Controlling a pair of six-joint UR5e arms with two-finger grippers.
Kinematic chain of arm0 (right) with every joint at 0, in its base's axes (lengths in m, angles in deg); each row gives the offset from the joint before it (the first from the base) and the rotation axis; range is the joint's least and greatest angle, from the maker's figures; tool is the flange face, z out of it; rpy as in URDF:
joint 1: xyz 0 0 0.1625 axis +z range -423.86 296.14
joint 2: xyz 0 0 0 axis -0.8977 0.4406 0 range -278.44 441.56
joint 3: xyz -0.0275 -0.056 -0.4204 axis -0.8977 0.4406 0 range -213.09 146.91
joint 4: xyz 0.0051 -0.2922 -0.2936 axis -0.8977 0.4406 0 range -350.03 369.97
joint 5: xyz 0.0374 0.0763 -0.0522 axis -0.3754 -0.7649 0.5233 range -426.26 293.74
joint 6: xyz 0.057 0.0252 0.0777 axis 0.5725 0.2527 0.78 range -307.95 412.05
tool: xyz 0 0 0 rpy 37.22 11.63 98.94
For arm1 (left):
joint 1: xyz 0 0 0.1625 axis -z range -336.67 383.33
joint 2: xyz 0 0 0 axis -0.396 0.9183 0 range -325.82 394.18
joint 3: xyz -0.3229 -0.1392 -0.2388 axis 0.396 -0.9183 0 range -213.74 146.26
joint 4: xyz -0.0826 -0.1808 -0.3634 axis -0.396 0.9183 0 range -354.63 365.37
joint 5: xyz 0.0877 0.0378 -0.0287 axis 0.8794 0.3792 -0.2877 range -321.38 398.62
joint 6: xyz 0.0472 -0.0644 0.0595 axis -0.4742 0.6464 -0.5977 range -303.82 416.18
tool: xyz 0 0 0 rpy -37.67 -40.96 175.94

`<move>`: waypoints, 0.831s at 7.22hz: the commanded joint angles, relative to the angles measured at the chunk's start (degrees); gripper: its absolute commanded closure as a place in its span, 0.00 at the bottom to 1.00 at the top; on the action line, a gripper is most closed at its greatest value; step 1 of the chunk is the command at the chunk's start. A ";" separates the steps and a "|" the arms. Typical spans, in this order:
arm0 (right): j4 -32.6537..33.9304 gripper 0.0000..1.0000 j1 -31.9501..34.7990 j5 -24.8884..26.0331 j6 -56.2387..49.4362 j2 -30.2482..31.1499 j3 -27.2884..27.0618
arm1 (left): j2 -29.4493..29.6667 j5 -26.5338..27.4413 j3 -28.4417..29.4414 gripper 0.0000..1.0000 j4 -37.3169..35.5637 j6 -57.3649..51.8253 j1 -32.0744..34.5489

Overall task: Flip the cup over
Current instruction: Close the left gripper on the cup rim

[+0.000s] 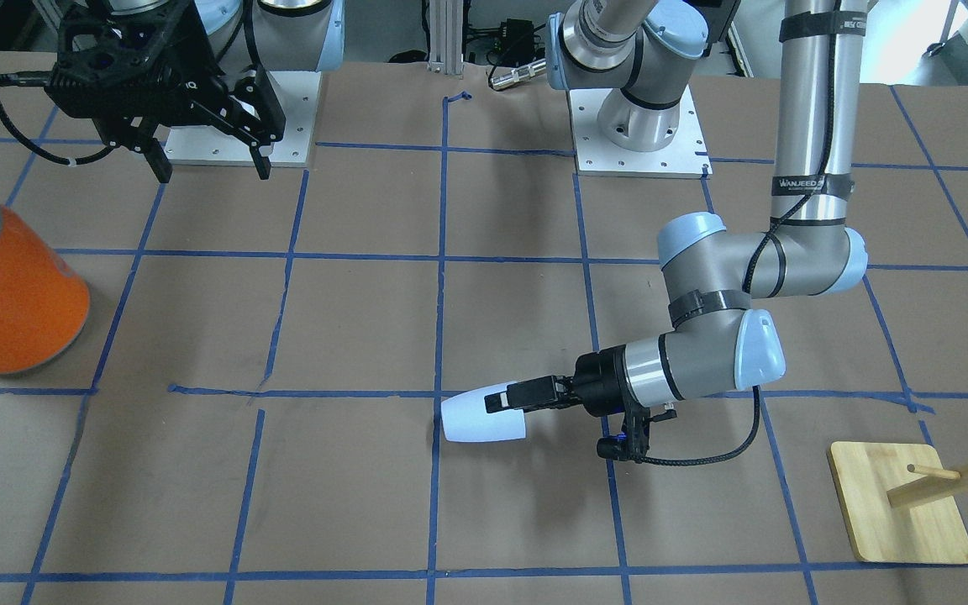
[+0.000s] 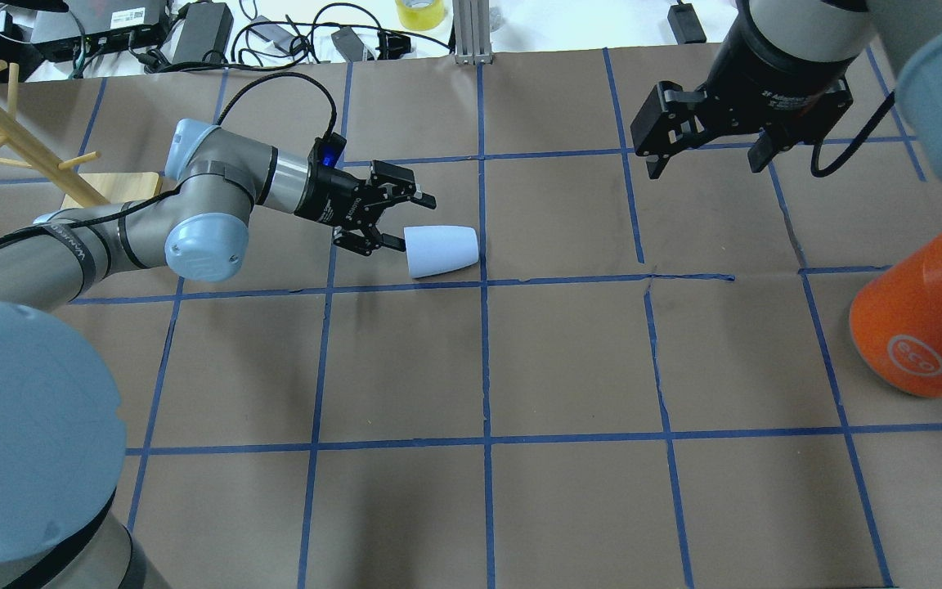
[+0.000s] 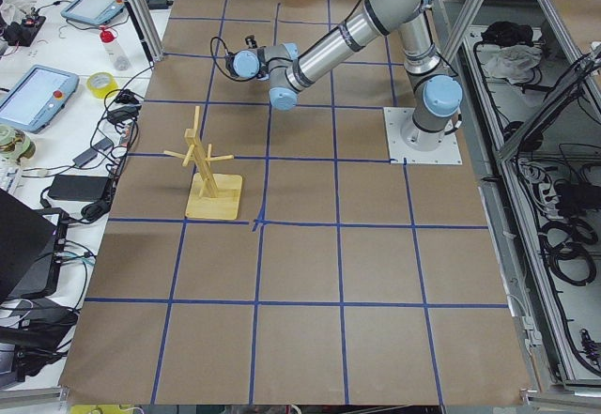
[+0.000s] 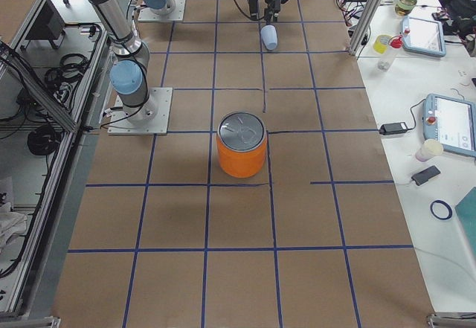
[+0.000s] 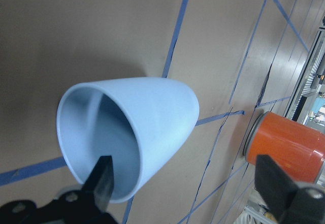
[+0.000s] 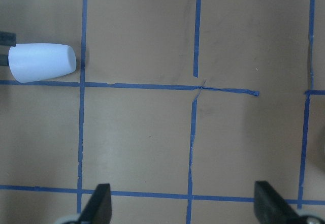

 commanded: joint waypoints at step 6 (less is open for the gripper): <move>3.20 0.00 -0.61 1.30 -1.03 -9.38 9.81 | 2.54 0.83 0.08 0.54 -6.22 1.85 1.11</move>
